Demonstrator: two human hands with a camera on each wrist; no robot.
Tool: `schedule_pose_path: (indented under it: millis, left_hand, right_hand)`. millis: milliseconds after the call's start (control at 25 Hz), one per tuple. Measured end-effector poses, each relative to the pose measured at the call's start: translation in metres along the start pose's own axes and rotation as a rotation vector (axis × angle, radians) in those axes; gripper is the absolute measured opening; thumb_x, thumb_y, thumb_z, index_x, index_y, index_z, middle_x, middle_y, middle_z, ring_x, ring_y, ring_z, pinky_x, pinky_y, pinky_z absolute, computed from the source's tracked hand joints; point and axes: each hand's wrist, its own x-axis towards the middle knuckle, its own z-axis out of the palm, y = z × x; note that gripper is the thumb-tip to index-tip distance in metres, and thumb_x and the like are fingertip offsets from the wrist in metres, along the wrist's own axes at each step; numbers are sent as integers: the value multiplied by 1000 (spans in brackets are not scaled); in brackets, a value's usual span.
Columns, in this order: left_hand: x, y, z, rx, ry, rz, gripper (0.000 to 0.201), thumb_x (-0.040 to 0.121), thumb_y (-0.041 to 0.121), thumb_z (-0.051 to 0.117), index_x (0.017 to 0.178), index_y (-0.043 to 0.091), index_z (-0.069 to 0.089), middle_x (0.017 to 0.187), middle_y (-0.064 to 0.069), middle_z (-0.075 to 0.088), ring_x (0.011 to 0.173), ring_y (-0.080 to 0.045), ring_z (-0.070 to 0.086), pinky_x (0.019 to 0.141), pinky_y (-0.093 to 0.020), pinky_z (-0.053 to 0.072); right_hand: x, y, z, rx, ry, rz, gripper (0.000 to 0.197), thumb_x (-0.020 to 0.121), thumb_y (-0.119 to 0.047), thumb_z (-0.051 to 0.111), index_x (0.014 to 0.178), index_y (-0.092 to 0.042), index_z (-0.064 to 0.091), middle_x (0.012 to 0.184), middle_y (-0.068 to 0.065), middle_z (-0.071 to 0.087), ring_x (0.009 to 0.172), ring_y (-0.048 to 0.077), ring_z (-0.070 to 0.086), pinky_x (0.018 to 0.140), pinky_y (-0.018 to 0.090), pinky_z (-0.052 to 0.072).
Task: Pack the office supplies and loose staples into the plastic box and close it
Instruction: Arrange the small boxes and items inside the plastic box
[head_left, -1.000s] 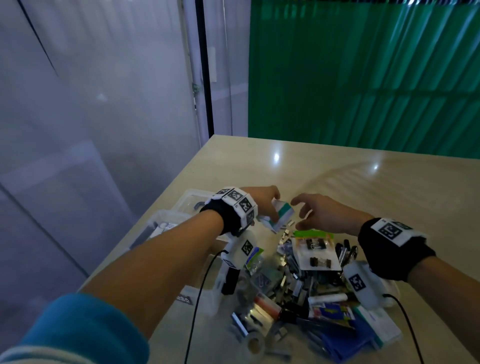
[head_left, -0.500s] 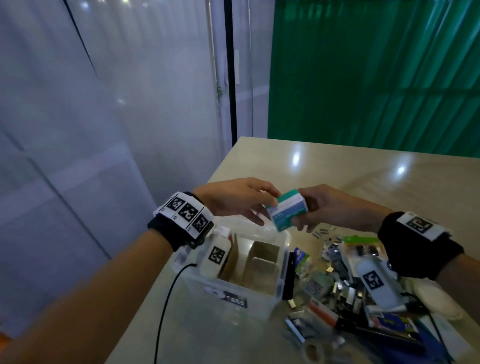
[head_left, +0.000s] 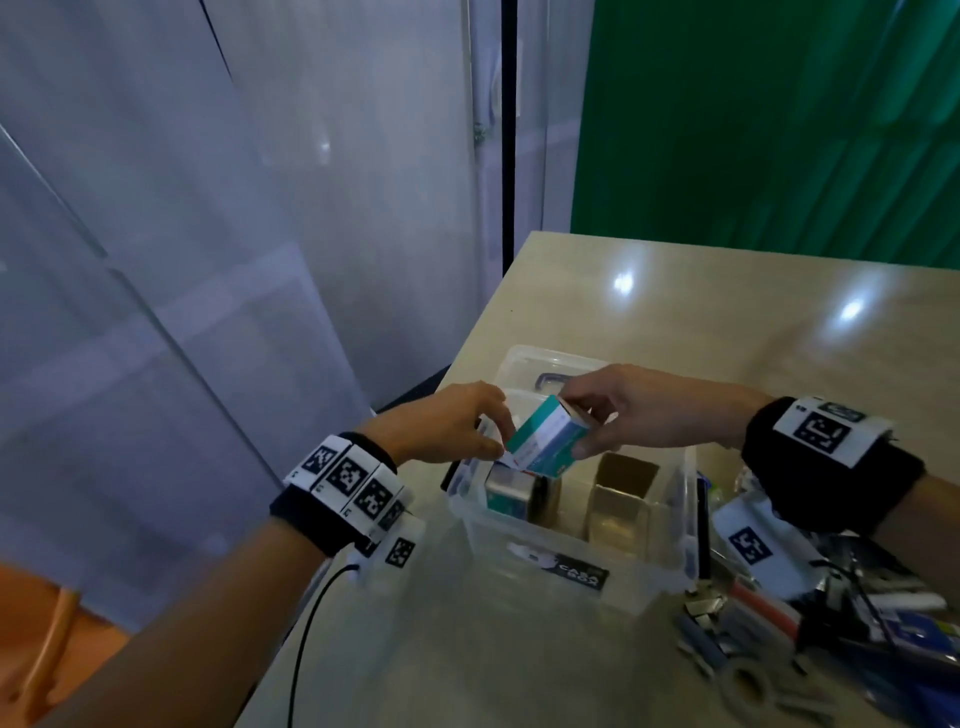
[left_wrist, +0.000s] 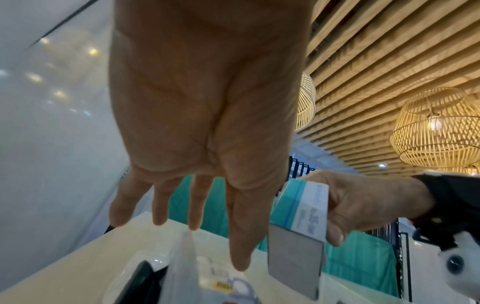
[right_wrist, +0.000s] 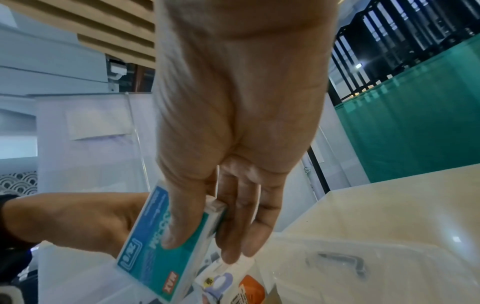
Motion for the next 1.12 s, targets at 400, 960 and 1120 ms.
schedule_pose_path:
  millis: [400,960,1120]
  left_hand:
    - [-2,-13,40,342,-46,-48,43,87,43,72,129,41,62,166,-1,-8,148,-41,-19,110,-76,0]
    - [8,3,54,364,28,-121,55,82,36,79,132,24,59,154,-15,18,145,-42,7,110,-74,18]
    - [6,3,53,307,13,-147,54,83,32,78,133,22,59,159,-14,11,147,-45,1,111,-75,17]
  right_hand:
    - [25,-16,21,-159,-63,26,35,87,-25,77,121,-31,68,97,-25,62,89,-13,55,73,11,45]
    - [34,-6,26,-182,-81,62,33,83,-23,80,114,-28,71,104,-16,69,96,2,63,85,25,54]
    - [37,-4,25,-174,-90,73,33,83,-24,81,113,-30,71,104,-15,71,95,3,65,88,30,56]
